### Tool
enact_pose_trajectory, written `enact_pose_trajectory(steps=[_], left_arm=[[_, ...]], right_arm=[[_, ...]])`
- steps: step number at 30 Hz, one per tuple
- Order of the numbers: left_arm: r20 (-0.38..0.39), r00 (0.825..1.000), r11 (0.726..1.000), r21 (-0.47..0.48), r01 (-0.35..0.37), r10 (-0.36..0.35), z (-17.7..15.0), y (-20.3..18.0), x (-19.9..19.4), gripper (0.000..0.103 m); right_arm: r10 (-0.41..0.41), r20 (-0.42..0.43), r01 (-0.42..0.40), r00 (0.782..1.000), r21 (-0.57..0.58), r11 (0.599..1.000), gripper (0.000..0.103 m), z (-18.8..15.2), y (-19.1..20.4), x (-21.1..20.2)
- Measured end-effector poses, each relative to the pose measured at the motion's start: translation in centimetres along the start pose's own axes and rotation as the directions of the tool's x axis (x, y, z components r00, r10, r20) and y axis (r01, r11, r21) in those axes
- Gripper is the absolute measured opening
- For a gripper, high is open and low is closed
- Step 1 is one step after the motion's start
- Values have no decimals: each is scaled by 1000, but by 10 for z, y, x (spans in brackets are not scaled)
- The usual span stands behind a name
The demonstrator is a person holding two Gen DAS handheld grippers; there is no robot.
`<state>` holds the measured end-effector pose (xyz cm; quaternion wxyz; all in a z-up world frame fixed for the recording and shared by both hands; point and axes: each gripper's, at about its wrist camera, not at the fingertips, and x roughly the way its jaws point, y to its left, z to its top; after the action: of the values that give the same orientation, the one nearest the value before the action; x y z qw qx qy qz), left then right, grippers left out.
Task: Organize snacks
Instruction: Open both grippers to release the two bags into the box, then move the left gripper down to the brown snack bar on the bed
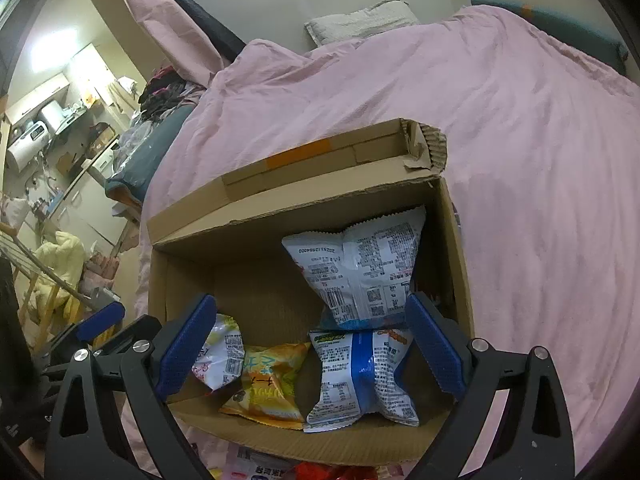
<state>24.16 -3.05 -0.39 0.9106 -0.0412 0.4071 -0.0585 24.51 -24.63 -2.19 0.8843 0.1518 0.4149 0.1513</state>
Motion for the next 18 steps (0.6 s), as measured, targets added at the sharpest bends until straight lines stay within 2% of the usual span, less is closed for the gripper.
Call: enact_pose_trajectory(steps=[7, 13, 18], left_arm=[[13, 1000, 1000, -21, -20, 20, -4, 7, -12, 92], [-17, 1000, 997, -75, -21, 19, -14, 17, -19, 92], [4, 999, 997, -66, -42, 42, -21, 20, -33, 92]], right_arm=[[4, 21, -4, 1000, -10, 1000, 98, 0, 7, -10], [2, 48, -2, 999, -11, 1000, 98, -1, 8, -27], [5, 40, -5, 999, 3, 1000, 98, -8, 9, -39]])
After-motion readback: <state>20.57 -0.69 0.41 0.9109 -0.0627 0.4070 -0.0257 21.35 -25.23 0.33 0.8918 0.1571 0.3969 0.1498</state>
